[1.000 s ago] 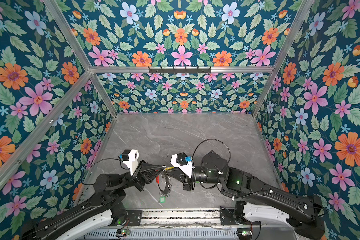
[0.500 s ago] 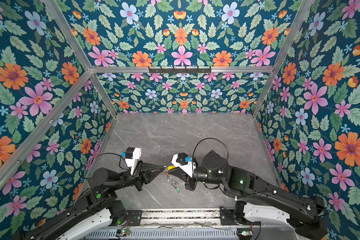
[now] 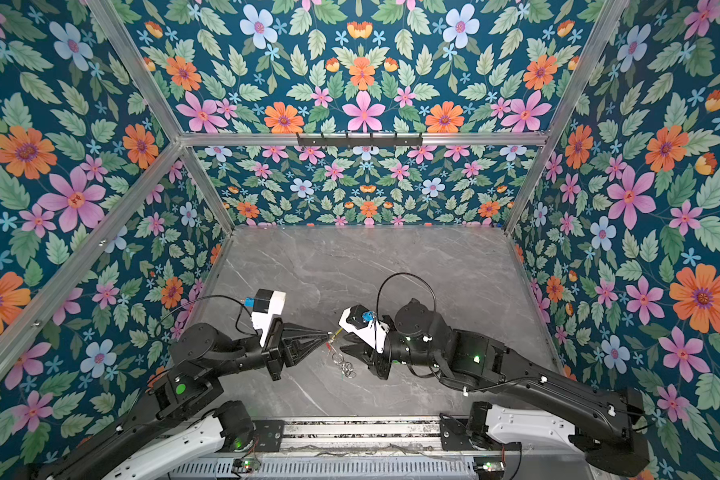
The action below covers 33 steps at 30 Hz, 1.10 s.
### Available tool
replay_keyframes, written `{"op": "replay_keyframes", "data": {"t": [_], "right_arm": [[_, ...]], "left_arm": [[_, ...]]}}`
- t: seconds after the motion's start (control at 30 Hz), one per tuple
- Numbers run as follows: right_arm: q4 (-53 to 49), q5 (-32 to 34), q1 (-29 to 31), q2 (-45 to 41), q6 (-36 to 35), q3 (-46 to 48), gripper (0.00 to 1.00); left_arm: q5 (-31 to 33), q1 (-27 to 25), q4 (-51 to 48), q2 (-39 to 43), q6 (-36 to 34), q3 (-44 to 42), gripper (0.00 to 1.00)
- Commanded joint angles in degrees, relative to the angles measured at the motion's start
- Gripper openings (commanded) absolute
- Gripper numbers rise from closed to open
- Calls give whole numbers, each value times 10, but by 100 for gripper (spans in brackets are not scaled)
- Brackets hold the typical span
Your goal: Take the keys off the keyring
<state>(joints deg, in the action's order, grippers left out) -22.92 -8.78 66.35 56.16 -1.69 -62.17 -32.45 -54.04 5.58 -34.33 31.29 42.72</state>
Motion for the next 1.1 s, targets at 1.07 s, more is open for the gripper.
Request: {"op": "replay_keyframes", "data": {"t": [1.07], "right_arm": [[125,-246,-86,-44,50,32,37]], "left_arm": [[-90,0,-148,-76,-116,94,0]]}}
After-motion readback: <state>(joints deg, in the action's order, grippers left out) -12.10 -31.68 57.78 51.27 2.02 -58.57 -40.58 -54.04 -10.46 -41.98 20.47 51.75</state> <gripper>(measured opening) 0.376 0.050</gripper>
